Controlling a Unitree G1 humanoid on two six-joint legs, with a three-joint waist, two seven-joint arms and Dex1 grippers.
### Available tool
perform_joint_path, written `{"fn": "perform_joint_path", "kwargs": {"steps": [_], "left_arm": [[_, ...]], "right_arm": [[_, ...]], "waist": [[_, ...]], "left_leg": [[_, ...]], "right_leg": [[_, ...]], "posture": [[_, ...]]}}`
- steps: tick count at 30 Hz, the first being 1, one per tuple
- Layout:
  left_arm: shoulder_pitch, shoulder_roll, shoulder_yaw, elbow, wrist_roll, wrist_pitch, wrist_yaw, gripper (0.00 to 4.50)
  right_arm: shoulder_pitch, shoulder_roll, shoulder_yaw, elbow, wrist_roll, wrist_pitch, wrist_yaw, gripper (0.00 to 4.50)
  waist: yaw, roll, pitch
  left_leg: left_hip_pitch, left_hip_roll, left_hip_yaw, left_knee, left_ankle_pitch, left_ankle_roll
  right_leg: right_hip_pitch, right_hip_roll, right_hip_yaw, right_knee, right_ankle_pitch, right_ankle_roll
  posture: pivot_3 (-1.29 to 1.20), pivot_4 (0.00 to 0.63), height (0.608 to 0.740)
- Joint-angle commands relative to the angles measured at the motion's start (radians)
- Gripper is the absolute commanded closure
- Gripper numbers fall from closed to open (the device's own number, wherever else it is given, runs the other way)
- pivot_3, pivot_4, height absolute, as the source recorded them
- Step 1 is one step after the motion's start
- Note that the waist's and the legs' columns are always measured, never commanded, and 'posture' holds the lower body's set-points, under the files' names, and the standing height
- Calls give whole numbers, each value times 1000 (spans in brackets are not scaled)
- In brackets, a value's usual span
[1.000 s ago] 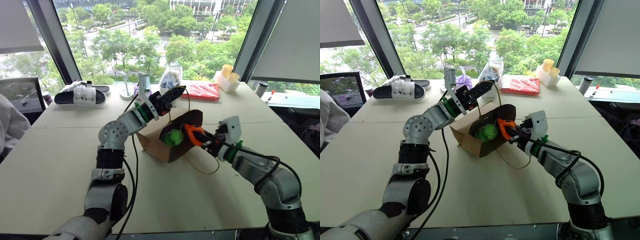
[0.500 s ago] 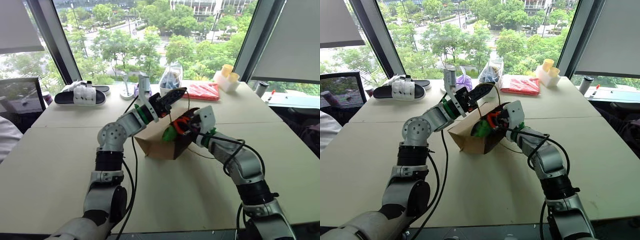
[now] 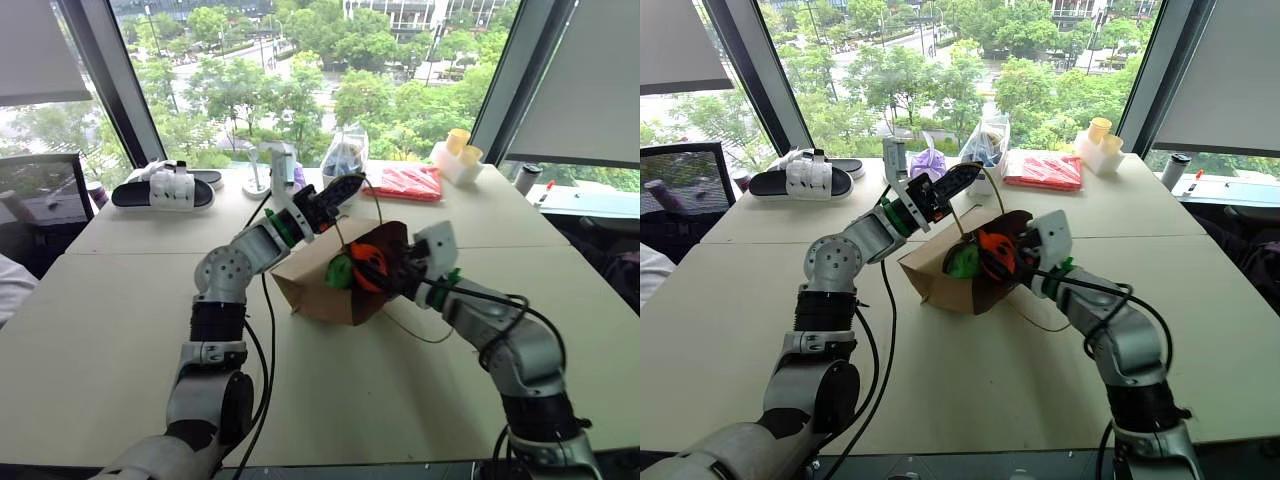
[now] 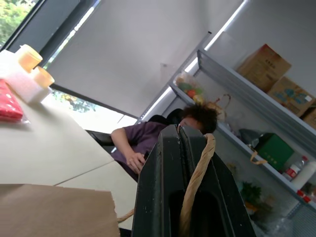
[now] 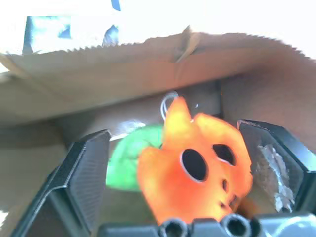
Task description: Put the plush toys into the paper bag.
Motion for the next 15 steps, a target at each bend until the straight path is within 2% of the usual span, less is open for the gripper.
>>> {"fn": "perform_joint_path", "kwargs": {"steps": [1, 5, 8, 12, 15], "left_arm": [[-22, -4, 2, -8, -3, -20, -12, 4500], [-28, -5, 0, 10, 0, -25, -21, 4500], [-34, -4, 0, 20, -1, -28, -27, 4500], [-37, -5, -3, 28, 1, -30, -33, 4500], [-38, -5, -3, 29, 3, -31, -36, 4500]], "right_arm": [[57, -18, -195, -133, 172, 86, -18, 44], [169, -45, -362, -152, 247, 141, -71, 44], [290, -85, -389, -142, 214, 153, -80, 44], [364, -42, -414, -121, 273, 169, -105, 44], [408, 55, -447, -77, 358, 177, -137, 44]], "waist": [[0, 0, 0], [0, 0, 0], [0, 0, 0], [-6, 0, 0], [-3, 0, 0]], "left_leg": [[0, 0, 0, 0, 0, 0], [1, 0, 0, 0, 0, 1], [1, 0, 1, 0, 0, 1], [2, 1, 2, 0, 0, 1], [2, 1, 3, 0, 0, 1]], "right_leg": [[0, 0, 0, 0, 0, 0], [1, 0, 0, 0, 0, 0], [1, 0, 0, 0, 0, 0], [1, 0, 1, 0, 0, 0], [1, 0, 1, 1, 0, 0]], "posture": [[0, 150, 740], [0, 150, 740], [0, 150, 740], [0, 150, 740], [0, 150, 740]]}}
